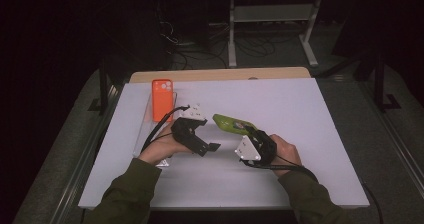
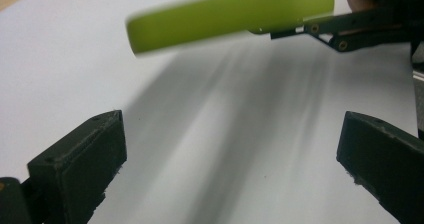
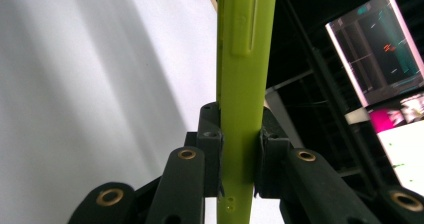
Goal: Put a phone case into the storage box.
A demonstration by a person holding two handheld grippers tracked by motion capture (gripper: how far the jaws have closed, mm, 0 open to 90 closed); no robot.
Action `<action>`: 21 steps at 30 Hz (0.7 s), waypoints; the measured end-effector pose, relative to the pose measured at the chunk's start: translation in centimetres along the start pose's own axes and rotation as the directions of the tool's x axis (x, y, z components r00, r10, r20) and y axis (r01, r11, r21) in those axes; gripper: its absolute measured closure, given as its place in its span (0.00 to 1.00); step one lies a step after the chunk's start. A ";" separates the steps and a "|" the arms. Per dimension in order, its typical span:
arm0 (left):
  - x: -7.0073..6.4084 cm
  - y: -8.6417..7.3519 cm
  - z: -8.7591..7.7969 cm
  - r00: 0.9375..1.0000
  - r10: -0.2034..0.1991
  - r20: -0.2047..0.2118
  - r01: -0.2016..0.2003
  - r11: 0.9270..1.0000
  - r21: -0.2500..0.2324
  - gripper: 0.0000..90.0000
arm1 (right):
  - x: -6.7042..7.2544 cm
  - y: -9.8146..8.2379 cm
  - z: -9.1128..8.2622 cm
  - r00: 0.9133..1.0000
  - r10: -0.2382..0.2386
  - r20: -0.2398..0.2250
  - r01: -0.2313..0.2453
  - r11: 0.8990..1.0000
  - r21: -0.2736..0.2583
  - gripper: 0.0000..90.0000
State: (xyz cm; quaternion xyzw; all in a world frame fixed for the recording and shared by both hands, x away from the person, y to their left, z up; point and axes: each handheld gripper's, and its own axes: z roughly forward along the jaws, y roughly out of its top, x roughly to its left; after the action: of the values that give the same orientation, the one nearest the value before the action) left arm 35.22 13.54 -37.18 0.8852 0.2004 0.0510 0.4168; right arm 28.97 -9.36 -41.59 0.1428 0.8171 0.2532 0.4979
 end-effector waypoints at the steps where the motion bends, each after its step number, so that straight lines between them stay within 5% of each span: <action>1: -0.1 0.0 0.0 1.000 -0.001 0.001 0.001 1.000 -0.001 0.00 | -0.1 0.0 0.0 1.000 0.018 -0.007 -0.018 1.000 0.001 0.84; 7: 0.0 0.0 0.1 0.999 0.033 -0.019 -0.033 0.999 0.003 0.00 | -0.8 -0.1 0.0 0.990 0.129 -0.053 -0.128 0.992 0.009 0.84; 11: 0.0 0.0 0.2 0.999 0.043 -0.029 -0.042 0.999 0.007 0.00 | -1.2 -0.1 0.0 0.969 0.221 -0.106 -0.219 0.975 0.031 0.84; 17: -0.2 -0.1 0.4 0.999 0.021 -0.036 -0.021 1.000 -0.003 0.00 | -2.0 -0.1 0.0 0.926 0.341 -0.160 -0.337 0.940 0.052 0.84; 20: -0.1 -0.1 0.5 0.999 0.013 -0.038 -0.013 1.000 -0.005 0.00 | -2.4 -0.3 0.1 0.892 0.410 -0.189 -0.403 0.912 0.076 0.84; 21: -0.1 -0.1 0.5 0.999 0.008 -0.037 -0.009 1.000 -0.006 0.00 | -2.5 -0.3 0.1 0.874 0.444 -0.197 -0.435 0.896 0.087 0.84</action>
State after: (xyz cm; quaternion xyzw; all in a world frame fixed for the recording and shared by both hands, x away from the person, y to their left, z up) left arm 35.18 13.20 -37.59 0.8836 0.2041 0.0698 0.4157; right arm 30.20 -10.80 -39.91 0.3067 0.8166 0.3567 0.3345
